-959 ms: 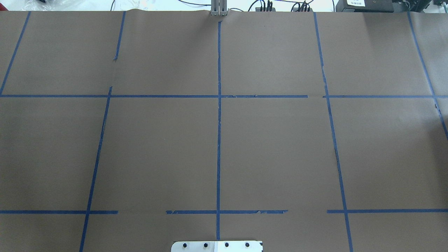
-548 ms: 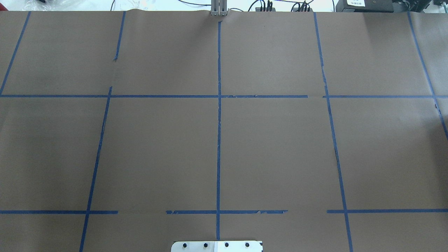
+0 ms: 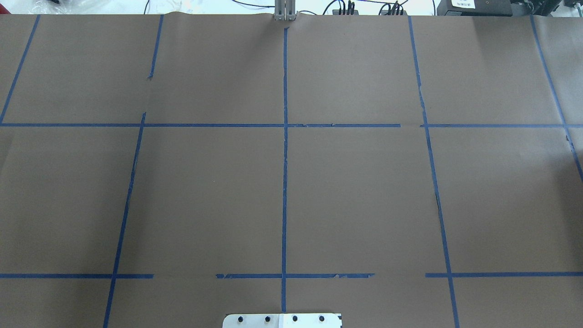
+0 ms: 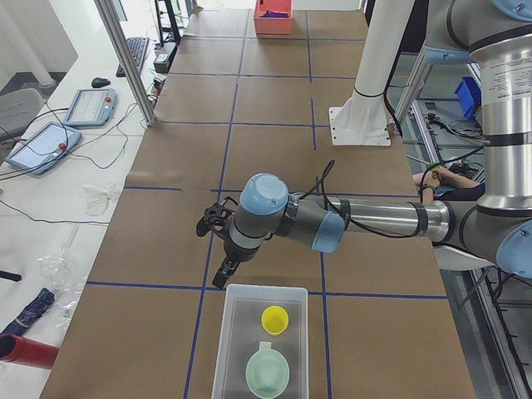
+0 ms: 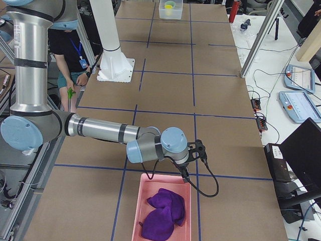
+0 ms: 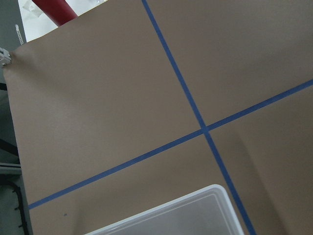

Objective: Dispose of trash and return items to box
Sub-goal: 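Lower the bowl into the clear bin and release it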

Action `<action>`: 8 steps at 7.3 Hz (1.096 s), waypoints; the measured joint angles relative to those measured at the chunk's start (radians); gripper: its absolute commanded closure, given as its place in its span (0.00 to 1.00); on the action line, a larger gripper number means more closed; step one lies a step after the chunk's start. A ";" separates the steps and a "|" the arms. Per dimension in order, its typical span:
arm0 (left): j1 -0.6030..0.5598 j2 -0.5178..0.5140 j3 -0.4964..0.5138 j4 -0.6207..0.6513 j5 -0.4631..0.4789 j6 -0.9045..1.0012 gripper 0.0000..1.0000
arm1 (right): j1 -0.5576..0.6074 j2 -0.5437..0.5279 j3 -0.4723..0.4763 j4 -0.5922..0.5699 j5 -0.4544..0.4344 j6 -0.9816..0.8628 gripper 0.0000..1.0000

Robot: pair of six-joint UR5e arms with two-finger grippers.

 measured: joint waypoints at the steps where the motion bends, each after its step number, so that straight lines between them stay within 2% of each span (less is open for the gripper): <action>1: 0.007 0.016 0.022 0.049 -0.044 0.041 0.00 | -0.011 -0.010 0.002 -0.055 -0.005 0.002 0.00; 3: 0.009 0.052 0.069 0.132 -0.099 0.069 0.00 | -0.018 0.000 0.009 -0.205 0.000 0.002 0.00; 5: 0.008 0.072 0.087 0.163 -0.109 0.052 0.00 | -0.018 0.027 0.027 -0.331 0.006 0.001 0.00; 8: 0.009 0.070 0.060 0.188 -0.112 -0.065 0.00 | -0.018 0.018 0.040 -0.352 -0.005 -0.009 0.00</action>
